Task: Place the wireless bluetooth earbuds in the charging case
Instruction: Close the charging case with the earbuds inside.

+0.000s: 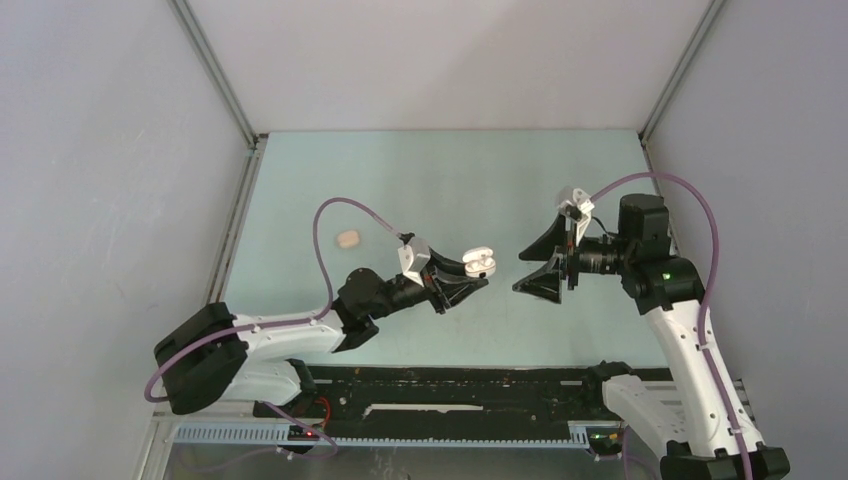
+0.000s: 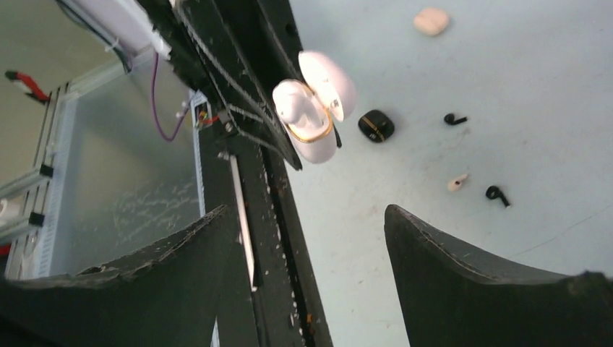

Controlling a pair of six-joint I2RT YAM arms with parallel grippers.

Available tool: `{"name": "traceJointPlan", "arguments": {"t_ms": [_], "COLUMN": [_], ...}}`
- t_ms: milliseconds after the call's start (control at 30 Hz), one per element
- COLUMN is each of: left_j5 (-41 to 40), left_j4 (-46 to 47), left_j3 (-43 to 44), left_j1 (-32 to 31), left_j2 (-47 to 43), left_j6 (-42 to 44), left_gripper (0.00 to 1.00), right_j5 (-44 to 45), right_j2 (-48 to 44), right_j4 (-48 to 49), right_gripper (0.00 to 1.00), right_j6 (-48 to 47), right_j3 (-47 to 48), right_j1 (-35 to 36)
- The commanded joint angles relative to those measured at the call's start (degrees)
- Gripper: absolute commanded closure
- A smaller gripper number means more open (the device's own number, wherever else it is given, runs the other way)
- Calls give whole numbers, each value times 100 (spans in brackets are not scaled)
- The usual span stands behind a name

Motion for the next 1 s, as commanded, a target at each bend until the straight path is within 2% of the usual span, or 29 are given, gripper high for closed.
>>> {"name": "traceJointPlan", "arguments": {"t_ms": [0,200,500,733,967], "left_j5": [619,958,1204,1413,1428], "left_j4": [386,-336,-1074,-1096,-1182], "left_j3": [-22,166,533,679,705], "left_j1": [22,14,4,-14,-22], "left_j2": [-30,-99,-34,140,135], "left_j6": [-133,-41,31,-23,29], "left_gripper": [100,100,100,100,100], "right_j5": [-316,-793,-857,-477,-579], "right_j2": [-64,353,364,399,505], "right_j4": [-1249,-1253,-1232,-849,-545], "right_gripper": [21,23,22,21,21], "right_j6": [-1327,-1422,-1378,-996,-702], "right_j3": [218,218,215,59,25], "right_j1": [-43,-94,61,262,348]}}
